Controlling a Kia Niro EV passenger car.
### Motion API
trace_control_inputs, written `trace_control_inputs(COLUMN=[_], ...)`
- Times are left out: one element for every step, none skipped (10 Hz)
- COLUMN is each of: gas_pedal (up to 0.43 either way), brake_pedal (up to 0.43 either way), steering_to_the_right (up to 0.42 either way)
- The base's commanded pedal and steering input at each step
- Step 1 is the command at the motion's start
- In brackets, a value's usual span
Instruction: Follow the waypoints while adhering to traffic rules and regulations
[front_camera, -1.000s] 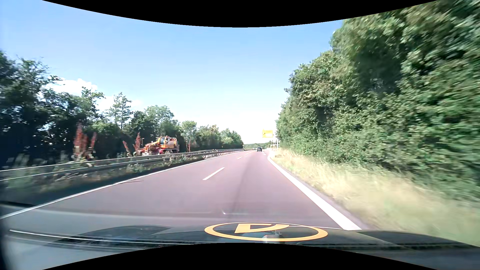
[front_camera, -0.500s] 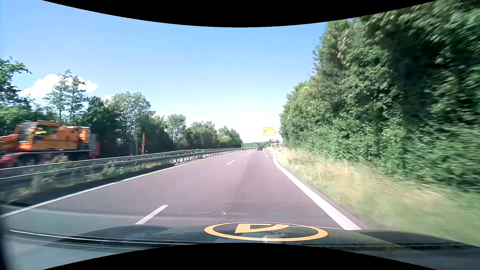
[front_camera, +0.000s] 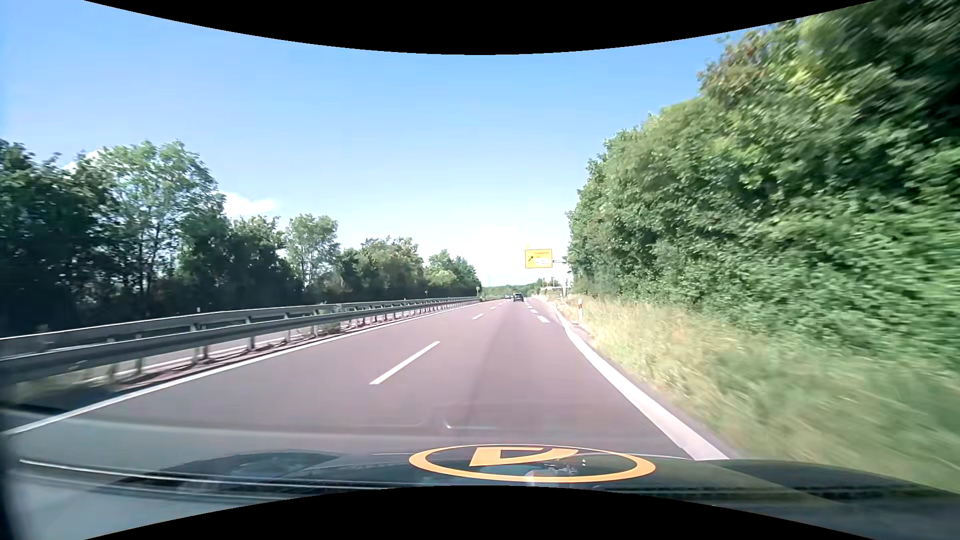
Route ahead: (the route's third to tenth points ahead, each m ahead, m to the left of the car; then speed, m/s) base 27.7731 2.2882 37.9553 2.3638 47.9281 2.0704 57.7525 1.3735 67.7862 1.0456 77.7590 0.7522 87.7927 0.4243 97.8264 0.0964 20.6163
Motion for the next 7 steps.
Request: trace_control_inputs(gas_pedal=[0.197,0.209,0.209,0.209,0.220,0.220,0.220], brake_pedal=[0.000,0.000,0.000,0.000,0.000,0.000,0.000], steering_to_the_right=[0.002,0.001,0.000,0.000,0.000,0.000,0.000])
